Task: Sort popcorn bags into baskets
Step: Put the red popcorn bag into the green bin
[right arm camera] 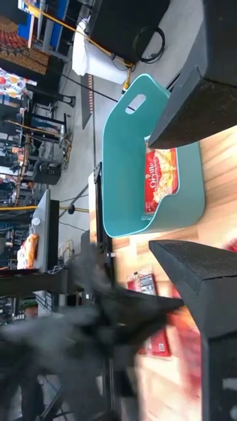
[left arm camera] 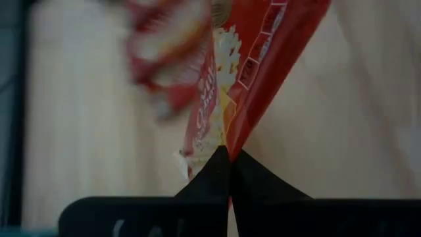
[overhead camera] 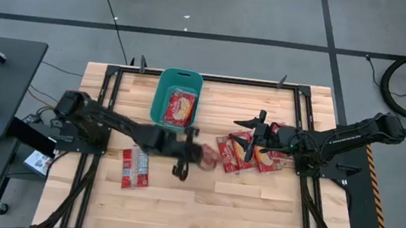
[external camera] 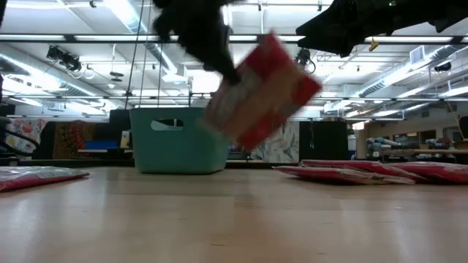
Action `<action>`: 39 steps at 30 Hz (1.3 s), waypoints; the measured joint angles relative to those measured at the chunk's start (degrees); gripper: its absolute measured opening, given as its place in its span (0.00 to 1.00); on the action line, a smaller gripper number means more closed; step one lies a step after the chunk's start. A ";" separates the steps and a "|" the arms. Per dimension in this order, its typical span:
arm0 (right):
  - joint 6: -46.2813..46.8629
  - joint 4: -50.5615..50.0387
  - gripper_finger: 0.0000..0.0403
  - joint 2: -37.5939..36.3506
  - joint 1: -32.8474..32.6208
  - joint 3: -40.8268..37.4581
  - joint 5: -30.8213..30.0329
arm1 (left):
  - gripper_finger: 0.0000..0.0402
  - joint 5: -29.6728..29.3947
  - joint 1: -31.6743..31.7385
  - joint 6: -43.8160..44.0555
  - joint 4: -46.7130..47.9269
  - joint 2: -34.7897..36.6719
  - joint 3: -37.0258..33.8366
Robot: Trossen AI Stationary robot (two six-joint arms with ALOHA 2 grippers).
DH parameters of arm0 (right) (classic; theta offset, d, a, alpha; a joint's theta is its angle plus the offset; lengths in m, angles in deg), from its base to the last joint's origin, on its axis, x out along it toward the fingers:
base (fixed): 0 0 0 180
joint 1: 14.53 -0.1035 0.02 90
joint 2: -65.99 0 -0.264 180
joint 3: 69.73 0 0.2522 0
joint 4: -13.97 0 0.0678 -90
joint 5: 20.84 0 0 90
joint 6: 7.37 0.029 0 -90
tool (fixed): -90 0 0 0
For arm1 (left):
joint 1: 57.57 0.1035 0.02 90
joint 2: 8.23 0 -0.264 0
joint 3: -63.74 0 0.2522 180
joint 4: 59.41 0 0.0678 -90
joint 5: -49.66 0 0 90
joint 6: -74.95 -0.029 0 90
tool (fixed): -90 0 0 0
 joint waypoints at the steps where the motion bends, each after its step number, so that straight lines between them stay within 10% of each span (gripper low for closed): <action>1: 0.00 0.03 0.60 0.00 0.00 0.00 -0.02 | 0.01 -0.06 1.17 2.99 1.07 1.04 1.64; 9: -0.40 0.08 0.60 0.00 0.00 0.00 -0.09 | 0.02 4.54 13.33 23.99 15.92 4.92 12.43; 24: -1.37 0.25 0.60 0.00 0.00 0.00 -0.09 | 0.03 9.97 36.78 26.93 35.55 4.60 14.31; 39: -1.58 0.49 0.60 0.00 0.00 0.00 -0.07 | 0.16 23.60 35.38 32.65 21.73 4.57 2.97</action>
